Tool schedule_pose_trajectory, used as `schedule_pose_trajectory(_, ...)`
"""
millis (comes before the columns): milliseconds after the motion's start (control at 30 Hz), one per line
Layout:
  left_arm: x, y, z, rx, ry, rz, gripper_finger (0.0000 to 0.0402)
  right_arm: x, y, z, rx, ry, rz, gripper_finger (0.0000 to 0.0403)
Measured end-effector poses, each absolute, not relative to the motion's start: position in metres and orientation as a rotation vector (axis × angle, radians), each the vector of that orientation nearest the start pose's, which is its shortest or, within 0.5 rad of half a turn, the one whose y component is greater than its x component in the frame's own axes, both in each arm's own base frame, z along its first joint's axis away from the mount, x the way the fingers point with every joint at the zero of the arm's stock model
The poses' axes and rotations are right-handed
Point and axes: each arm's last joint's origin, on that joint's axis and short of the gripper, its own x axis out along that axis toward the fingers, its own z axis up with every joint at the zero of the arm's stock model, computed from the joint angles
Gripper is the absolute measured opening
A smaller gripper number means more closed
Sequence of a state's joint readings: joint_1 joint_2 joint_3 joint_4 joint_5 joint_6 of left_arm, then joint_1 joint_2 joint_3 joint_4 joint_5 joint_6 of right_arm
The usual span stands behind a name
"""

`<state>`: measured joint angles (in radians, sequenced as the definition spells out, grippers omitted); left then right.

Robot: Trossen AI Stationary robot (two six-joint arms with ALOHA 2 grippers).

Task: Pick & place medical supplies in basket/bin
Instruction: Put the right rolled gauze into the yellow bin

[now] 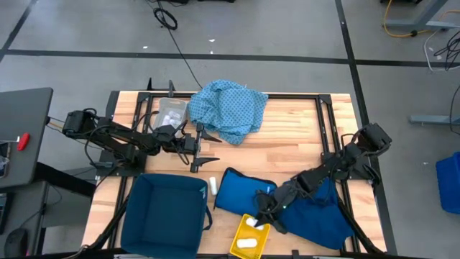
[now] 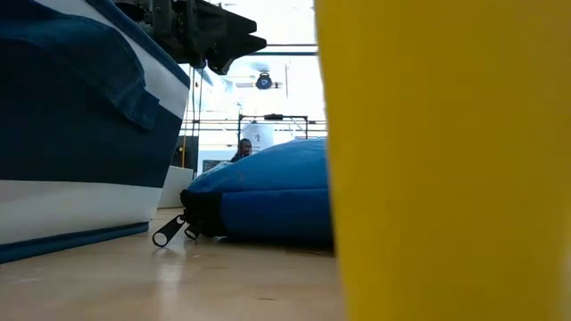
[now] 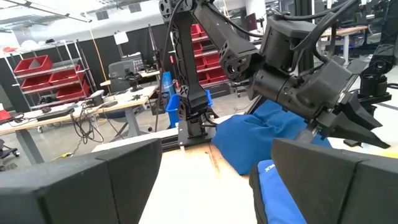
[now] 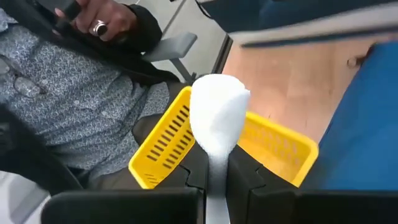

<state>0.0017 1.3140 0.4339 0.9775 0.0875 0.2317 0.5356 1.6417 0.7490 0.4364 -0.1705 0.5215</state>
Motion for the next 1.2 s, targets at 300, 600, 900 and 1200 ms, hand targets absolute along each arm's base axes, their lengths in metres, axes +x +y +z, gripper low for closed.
schedule_pose_trajectory(300, 0.251, -0.002, 0.217, 0.236, -0.105, -0.073, 0.0308, 0.274, 0.174, 0.168, 0.425, 0.655, 0.507, 0.0024)
schedule_pose_trajectory(600, 0.252, -0.002, 0.218, 0.236, -0.104, -0.065, 0.0308, 0.272, 0.17, 0.161, 0.346, 0.708, 0.45, 0.0024)
schedule_pose_trajectory(900, 0.252, -0.002, 0.218, 0.236, -0.104, -0.065, 0.0308, 0.269, 0.171, 0.159, 0.349, 0.754, 0.492, 0.0024)
schedule_pose_trajectory(1200, 0.252, -0.002, 0.218, 0.246, -0.104, -0.062, 0.0308, 0.279, 0.176, 0.175, 0.265, 0.665, 0.525, 0.0024)
